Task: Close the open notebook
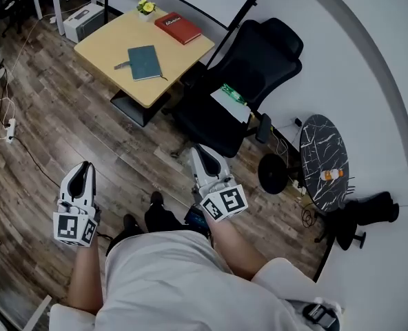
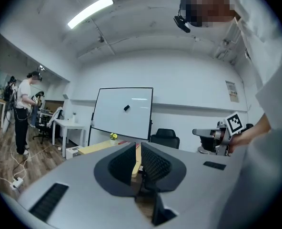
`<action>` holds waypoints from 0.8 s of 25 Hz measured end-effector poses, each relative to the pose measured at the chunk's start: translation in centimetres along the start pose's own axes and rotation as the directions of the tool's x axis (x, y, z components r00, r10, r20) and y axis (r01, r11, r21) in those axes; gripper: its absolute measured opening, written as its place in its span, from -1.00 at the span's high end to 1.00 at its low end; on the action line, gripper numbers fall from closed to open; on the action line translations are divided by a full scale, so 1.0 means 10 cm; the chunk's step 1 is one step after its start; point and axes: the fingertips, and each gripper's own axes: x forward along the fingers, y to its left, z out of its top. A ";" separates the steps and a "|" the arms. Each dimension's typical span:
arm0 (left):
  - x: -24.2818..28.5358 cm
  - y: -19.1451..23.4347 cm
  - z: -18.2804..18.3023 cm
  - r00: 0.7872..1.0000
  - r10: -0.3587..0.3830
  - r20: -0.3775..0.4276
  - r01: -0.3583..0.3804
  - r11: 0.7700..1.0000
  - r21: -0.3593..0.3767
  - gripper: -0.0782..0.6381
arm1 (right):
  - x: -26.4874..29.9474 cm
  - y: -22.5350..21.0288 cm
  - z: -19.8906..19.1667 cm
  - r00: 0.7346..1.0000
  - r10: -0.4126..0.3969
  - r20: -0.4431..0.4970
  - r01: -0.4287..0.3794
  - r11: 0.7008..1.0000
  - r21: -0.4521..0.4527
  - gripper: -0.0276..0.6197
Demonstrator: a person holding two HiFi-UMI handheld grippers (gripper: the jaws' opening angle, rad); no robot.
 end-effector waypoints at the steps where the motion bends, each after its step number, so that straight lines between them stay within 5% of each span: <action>1: -0.07 0.01 -0.03 1.000 -0.004 -0.001 0.004 1.000 -0.017 0.67 | -0.03 0.03 0.00 1.000 -0.005 0.000 0.005 1.000 0.004 0.84; 9: -0.32 -0.02 -0.13 1.000 0.002 -0.009 -0.002 0.999 -0.050 0.67 | -0.29 0.07 -0.05 1.000 -0.002 0.007 0.001 0.996 0.084 0.84; 13: -0.31 -0.16 0.00 0.999 0.031 0.023 -0.031 0.999 -0.023 0.67 | -0.36 0.02 0.00 0.999 0.038 0.013 -0.038 0.999 0.002 0.84; 20: -0.18 -0.62 0.01 0.999 0.036 0.039 -0.036 0.999 -0.005 0.67 | -0.63 -0.26 0.04 0.998 0.050 0.031 -0.050 0.999 -0.004 0.84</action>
